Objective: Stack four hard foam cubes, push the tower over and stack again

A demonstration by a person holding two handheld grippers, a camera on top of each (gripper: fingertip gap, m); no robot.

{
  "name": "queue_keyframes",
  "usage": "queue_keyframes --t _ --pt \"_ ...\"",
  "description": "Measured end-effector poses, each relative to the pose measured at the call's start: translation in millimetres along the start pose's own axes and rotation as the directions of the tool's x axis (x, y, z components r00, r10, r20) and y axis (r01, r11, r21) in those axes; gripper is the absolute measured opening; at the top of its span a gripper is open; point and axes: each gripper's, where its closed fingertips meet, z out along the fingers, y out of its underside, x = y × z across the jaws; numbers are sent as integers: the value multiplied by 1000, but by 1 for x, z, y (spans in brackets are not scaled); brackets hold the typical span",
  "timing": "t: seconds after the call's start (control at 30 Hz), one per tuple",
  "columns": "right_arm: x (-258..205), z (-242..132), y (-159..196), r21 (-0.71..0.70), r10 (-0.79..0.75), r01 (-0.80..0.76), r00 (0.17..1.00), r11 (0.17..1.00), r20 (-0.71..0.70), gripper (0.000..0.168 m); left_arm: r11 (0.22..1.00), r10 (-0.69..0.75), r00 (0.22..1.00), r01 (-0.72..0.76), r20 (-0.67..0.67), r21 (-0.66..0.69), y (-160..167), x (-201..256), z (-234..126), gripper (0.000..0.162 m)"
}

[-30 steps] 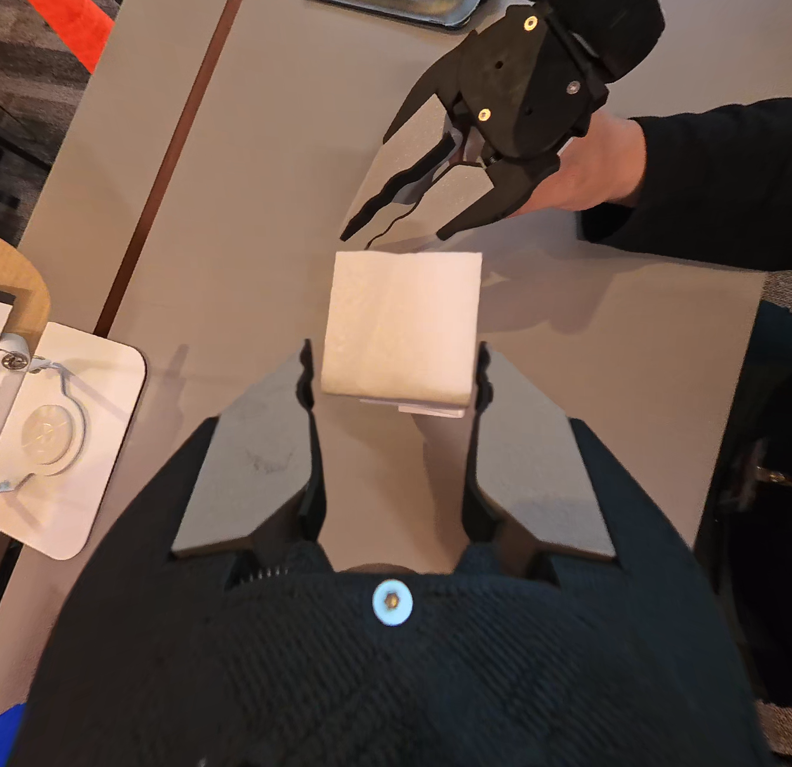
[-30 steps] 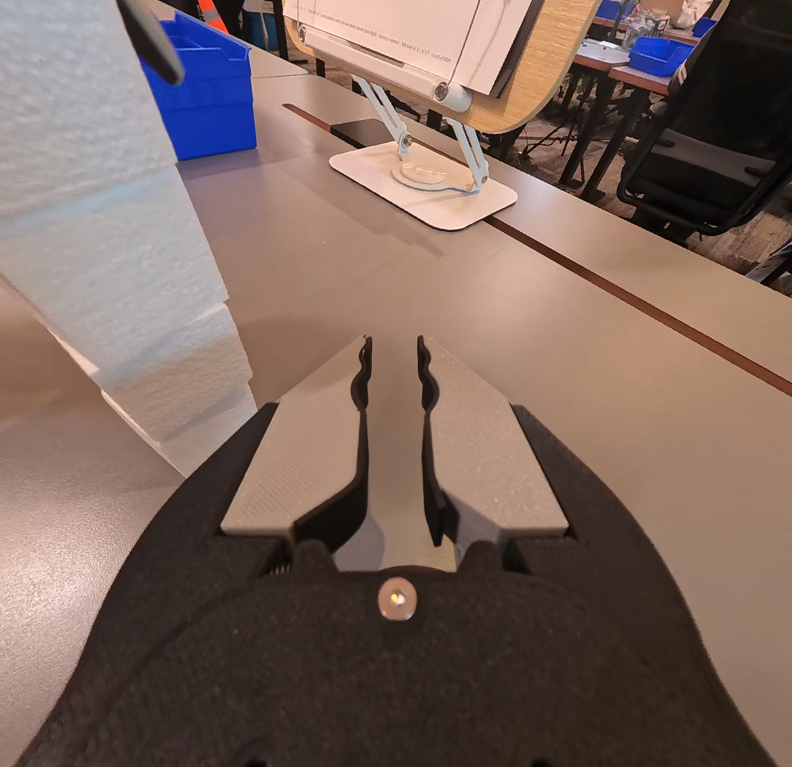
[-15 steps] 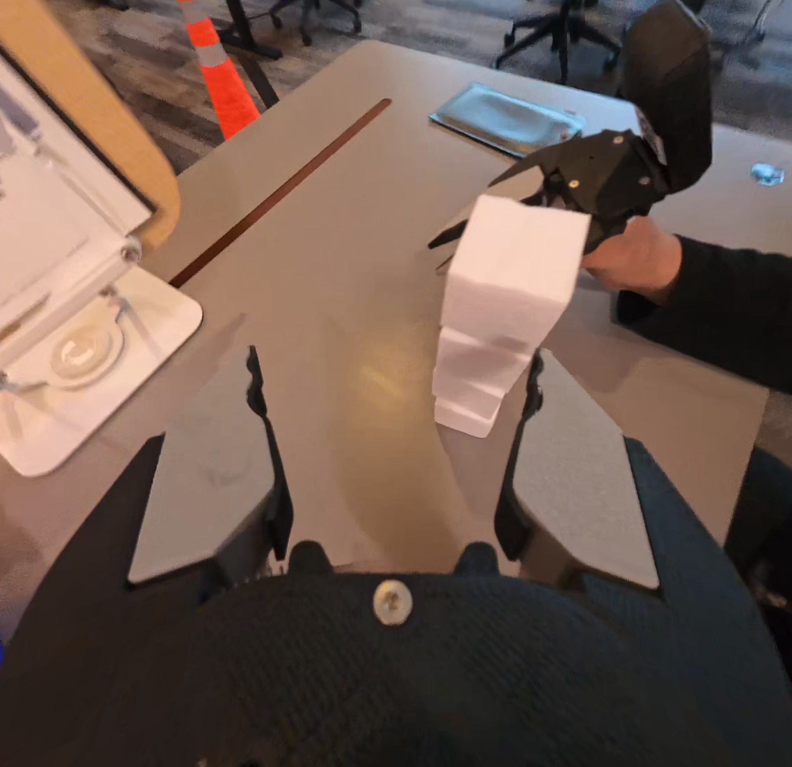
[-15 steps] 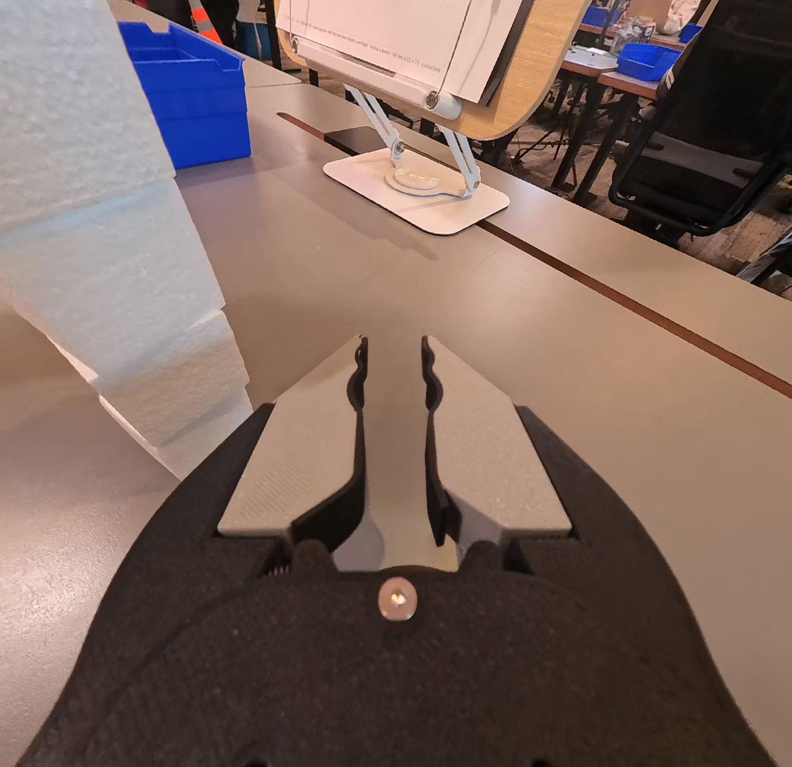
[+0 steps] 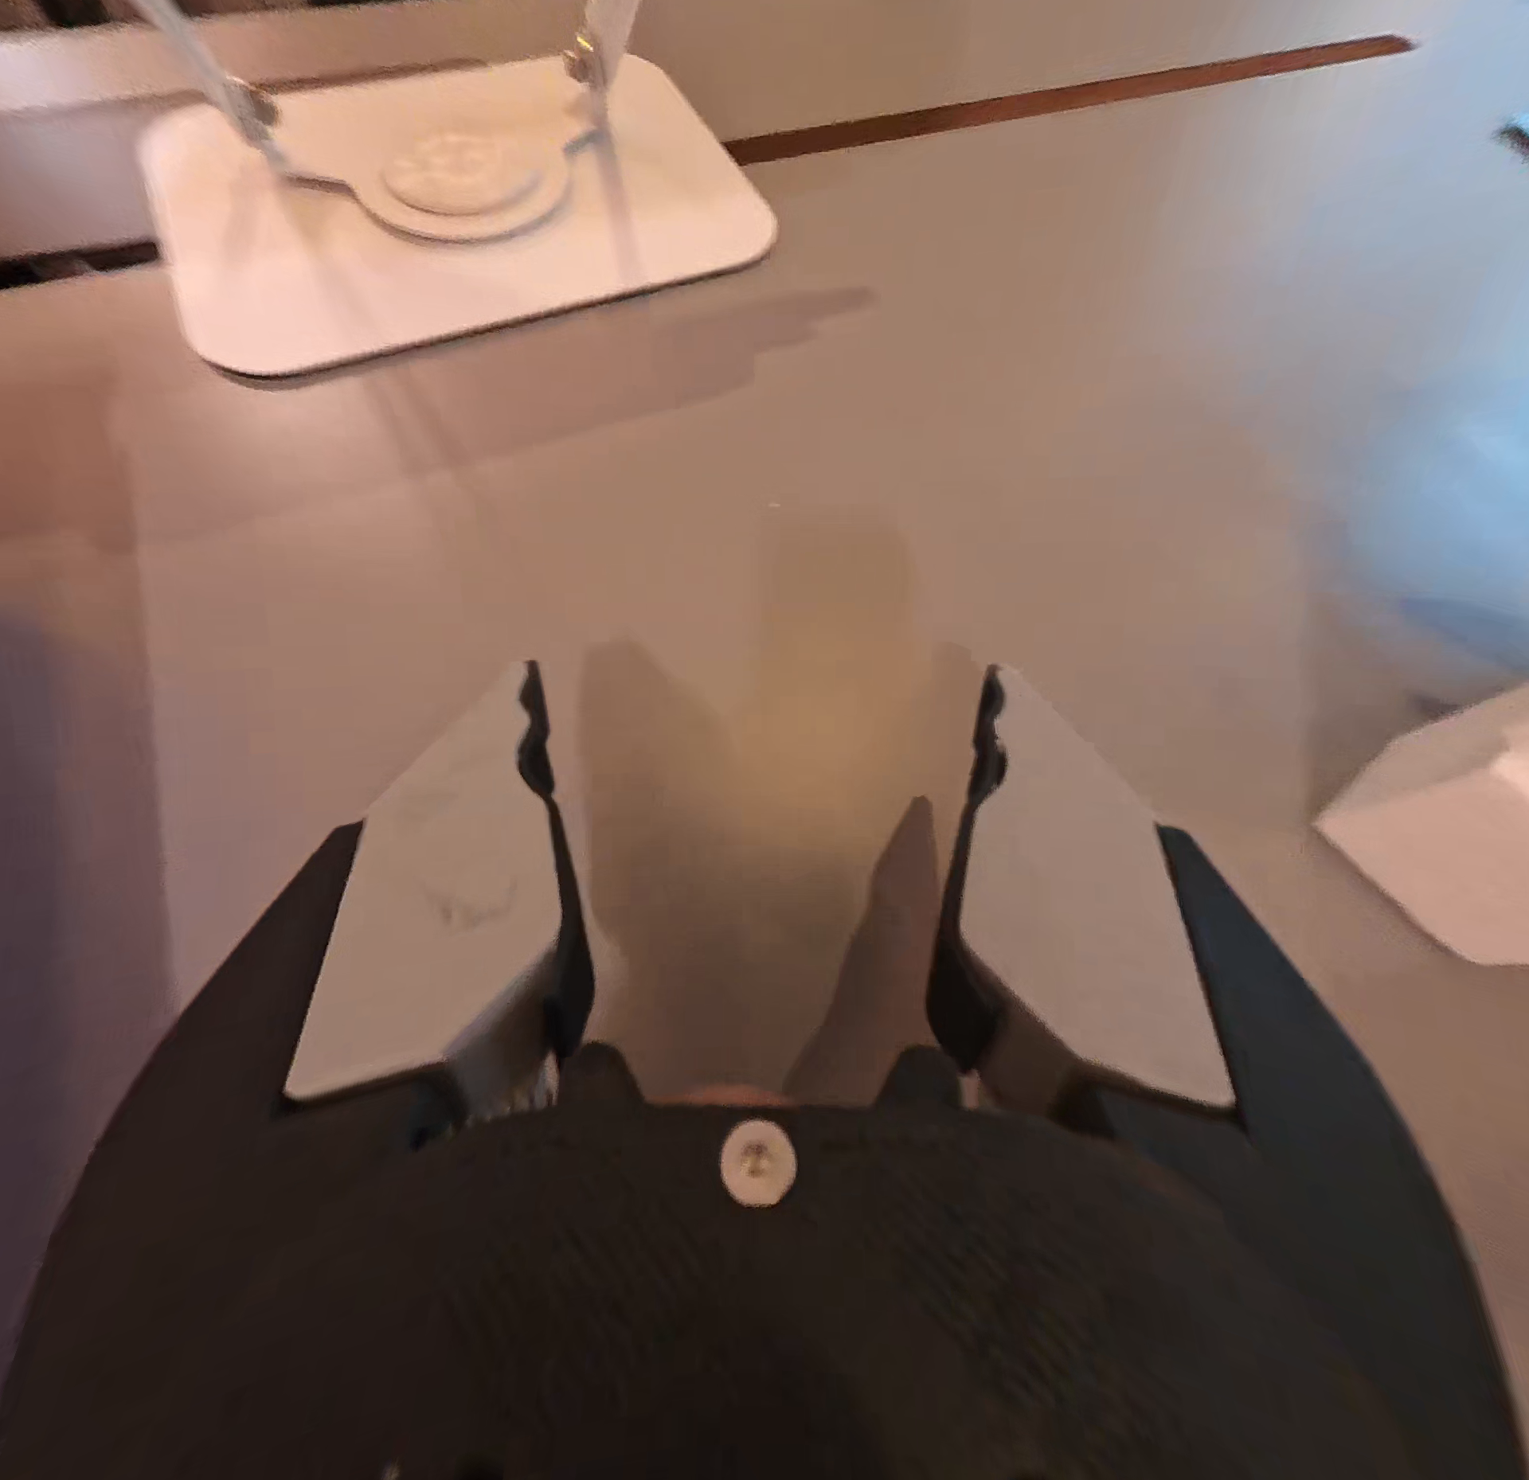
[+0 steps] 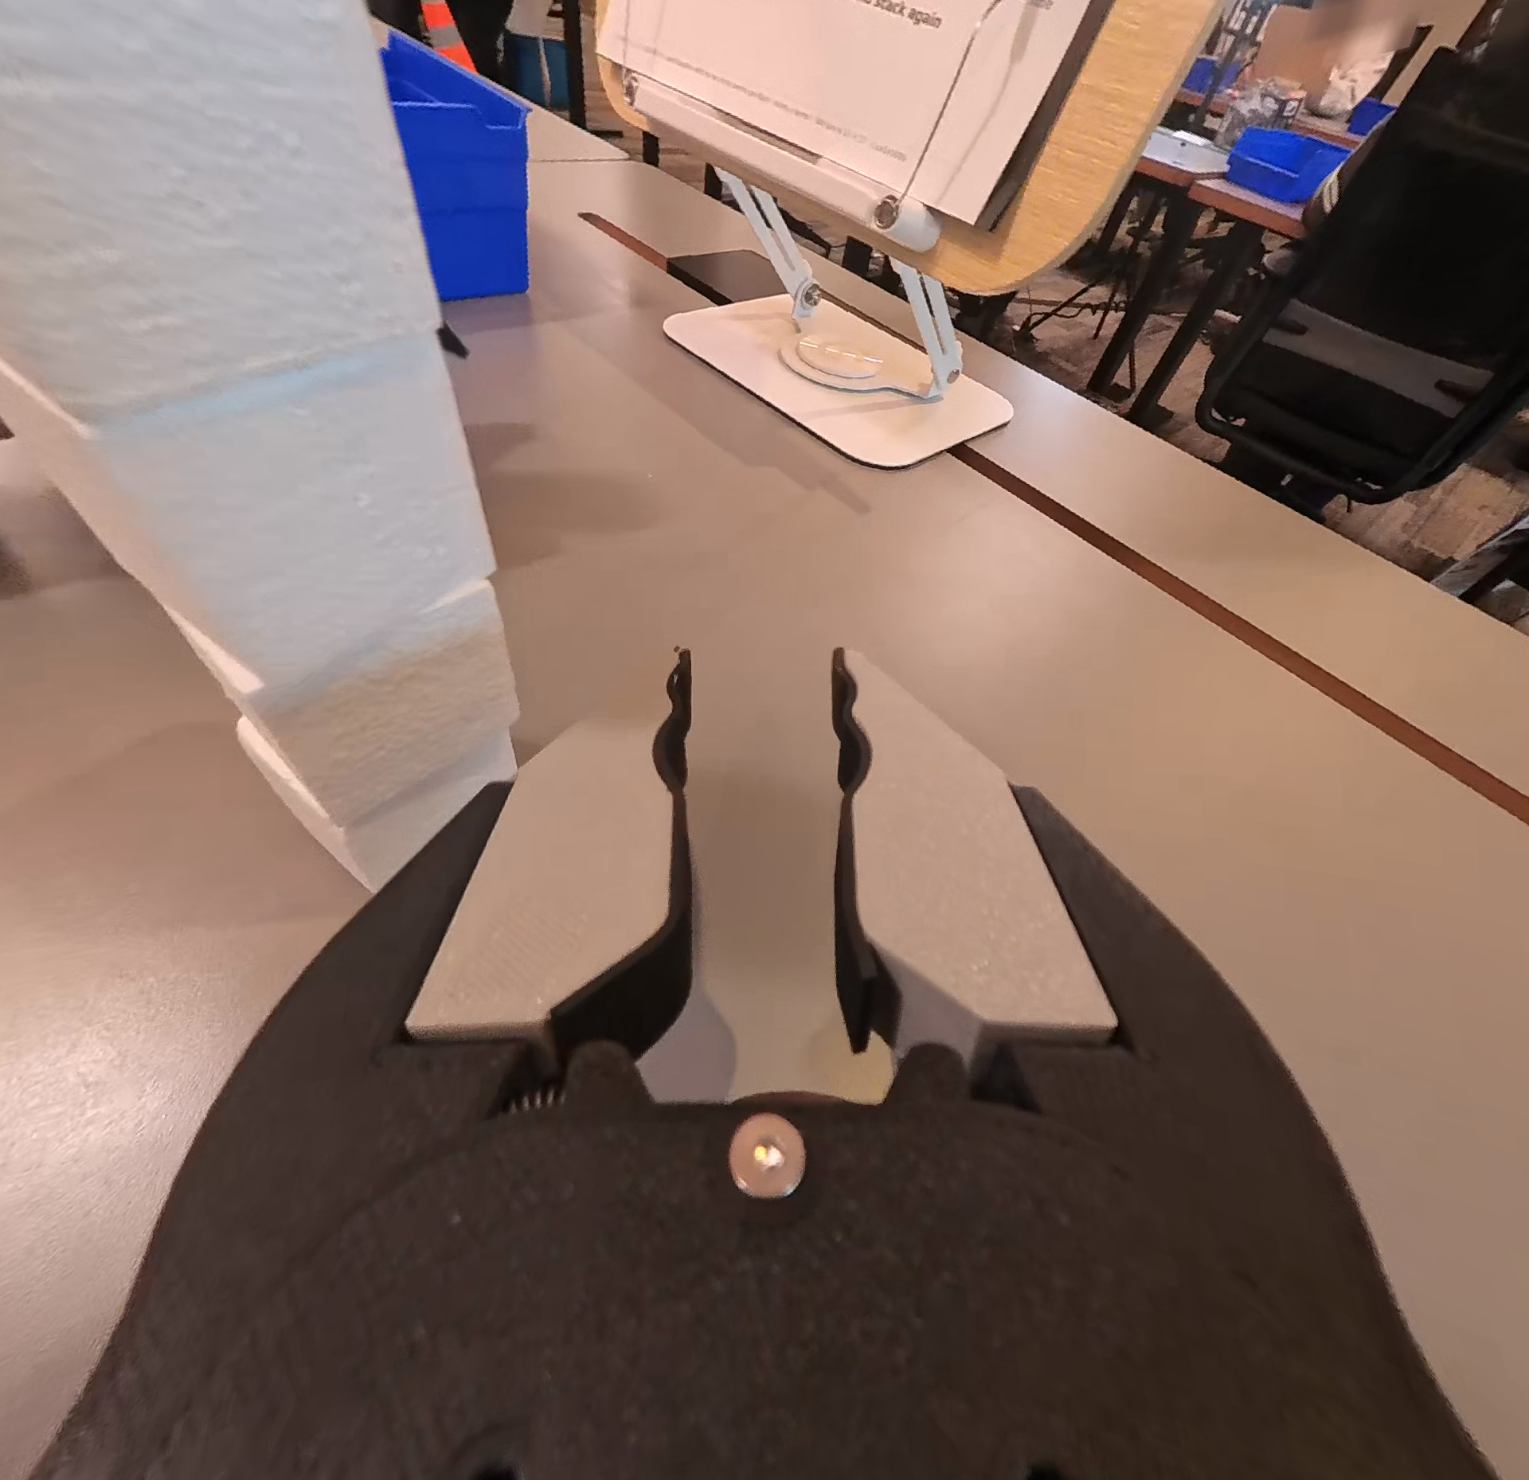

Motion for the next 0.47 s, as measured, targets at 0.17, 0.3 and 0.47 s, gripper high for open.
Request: queue_keyframes --t 0.17,0.3,0.47 --pt "-15 -17 -8 25 -97 96 994 995 57 4 998 -47 996 43 78 45 1 -27 -8 91" --pt "-57 -40 6 -20 -126 135 960 991 251 0 994 -103 993 100 66 46 3 -37 -10 90" --pt "-134 -74 54 -187 -241 392 808 901 538 0 992 -119 993 119 11 34 2 -27 -10 90"
